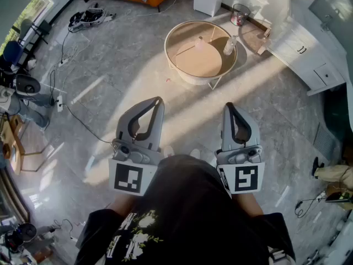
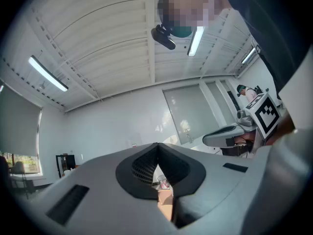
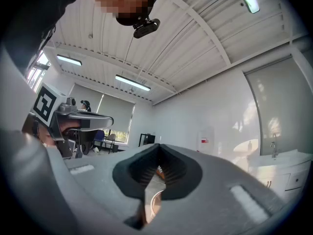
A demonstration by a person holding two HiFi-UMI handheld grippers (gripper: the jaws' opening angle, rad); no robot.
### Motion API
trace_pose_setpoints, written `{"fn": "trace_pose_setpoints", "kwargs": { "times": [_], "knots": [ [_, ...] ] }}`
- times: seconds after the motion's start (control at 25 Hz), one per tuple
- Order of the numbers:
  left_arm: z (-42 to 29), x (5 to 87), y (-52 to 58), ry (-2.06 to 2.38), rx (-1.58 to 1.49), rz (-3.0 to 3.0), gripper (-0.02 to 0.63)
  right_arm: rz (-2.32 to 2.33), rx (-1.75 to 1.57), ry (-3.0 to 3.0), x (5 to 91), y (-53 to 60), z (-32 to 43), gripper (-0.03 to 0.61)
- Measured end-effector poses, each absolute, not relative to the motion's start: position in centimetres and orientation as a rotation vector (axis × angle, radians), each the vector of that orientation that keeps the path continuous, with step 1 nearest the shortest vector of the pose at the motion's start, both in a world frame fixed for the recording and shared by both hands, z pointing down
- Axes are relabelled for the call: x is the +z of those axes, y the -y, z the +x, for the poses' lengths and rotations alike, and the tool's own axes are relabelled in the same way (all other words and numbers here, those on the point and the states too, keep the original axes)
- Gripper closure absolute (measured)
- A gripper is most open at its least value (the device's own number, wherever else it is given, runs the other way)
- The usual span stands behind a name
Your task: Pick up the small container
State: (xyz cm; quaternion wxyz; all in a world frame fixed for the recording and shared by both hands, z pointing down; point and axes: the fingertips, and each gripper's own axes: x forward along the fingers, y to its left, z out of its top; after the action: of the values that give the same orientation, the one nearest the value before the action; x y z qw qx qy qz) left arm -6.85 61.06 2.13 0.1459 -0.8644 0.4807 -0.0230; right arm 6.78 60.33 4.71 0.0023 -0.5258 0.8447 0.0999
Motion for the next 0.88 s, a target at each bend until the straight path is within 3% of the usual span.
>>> {"fn": "trace_pose_setpoints", "kwargs": {
  "times": [0.88],
  "knots": [
    [-1.6, 6.2, -61.5, -1.412, -0.214, -2.488, 0.601, -1.538, 0.306, -2.826, 9.3, -60.5, 12.6, 0.583]
  ]
}}
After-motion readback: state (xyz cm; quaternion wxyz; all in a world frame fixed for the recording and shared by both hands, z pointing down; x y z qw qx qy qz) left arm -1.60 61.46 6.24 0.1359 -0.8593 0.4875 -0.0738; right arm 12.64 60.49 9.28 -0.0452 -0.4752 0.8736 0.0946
